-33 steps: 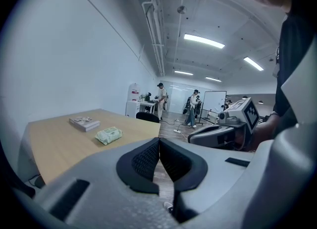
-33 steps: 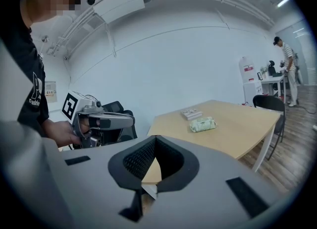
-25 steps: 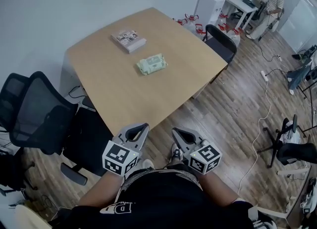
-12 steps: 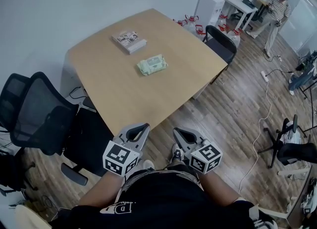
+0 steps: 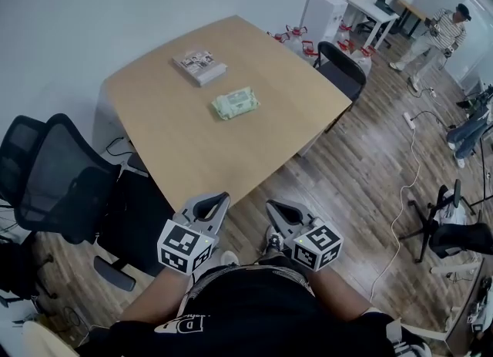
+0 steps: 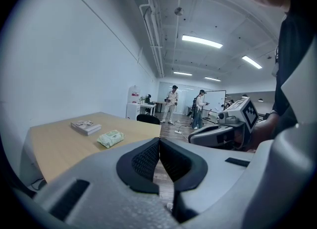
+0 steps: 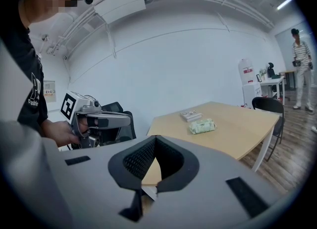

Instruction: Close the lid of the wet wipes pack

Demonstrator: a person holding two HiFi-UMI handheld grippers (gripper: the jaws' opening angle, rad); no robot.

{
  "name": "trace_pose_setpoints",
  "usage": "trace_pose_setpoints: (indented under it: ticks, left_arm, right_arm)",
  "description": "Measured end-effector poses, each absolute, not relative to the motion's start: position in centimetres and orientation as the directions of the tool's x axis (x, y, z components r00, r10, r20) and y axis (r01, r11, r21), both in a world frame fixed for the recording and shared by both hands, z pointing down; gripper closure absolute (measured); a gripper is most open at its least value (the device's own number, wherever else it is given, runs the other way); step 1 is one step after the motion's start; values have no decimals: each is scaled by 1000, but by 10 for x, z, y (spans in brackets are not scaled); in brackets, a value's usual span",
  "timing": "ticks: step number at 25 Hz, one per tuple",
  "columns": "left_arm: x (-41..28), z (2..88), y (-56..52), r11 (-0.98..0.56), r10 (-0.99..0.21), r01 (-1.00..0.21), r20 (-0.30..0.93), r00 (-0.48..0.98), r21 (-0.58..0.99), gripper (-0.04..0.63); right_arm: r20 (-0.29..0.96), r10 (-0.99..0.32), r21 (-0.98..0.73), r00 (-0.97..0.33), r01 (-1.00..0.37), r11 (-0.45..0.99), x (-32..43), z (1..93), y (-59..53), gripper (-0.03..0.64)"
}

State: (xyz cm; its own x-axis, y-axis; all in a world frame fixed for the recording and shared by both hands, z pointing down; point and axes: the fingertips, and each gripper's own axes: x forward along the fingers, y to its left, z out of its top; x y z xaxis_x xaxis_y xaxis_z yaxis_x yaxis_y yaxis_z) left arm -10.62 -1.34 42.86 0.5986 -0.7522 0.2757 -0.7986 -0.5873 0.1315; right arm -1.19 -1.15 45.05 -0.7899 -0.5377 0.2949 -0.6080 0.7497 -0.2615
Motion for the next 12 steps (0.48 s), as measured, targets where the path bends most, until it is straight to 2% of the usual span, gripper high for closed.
trace_pose_setpoints:
  ticks: [12]
  left_arm:
    - [-112,426,-15,-580,-758,-805,278,590,127,577]
  right_arm:
    - [294,-532,-256,-794,-601,757,-15,447,-8,615]
